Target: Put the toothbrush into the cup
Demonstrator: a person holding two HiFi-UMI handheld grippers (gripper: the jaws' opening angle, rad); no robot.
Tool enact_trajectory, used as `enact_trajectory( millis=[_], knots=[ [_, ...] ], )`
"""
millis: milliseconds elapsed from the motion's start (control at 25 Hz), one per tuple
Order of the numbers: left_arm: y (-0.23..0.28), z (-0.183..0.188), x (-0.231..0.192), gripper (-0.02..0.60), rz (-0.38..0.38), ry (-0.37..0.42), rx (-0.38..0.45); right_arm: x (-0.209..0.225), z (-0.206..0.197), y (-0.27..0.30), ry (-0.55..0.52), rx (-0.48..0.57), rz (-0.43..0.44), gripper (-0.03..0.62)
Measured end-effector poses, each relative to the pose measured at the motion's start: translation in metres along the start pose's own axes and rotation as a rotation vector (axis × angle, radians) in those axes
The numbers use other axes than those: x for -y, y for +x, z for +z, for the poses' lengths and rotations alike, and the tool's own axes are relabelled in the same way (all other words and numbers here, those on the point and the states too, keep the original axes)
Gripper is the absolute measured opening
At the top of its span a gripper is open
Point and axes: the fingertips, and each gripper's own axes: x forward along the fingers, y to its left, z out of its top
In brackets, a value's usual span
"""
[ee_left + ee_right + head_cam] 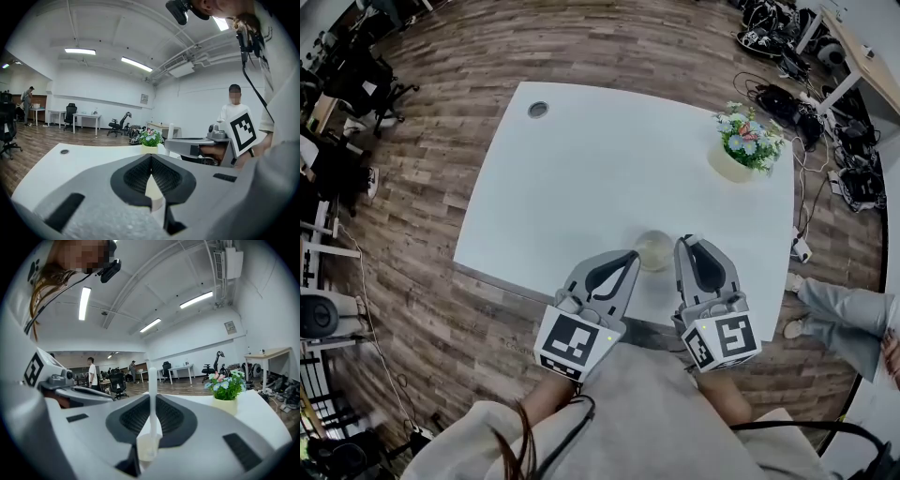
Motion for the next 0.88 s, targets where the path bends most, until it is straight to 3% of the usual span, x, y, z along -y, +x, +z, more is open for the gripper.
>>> enact_trajectory(
  millis=[880],
  knots=[
    [0.015,-0.008,-0.007,0.008,-0.017,-0.022,-0.028,0.013,-0.057,0.032,0.092,-0.09,0.003,0.049]
  ],
)
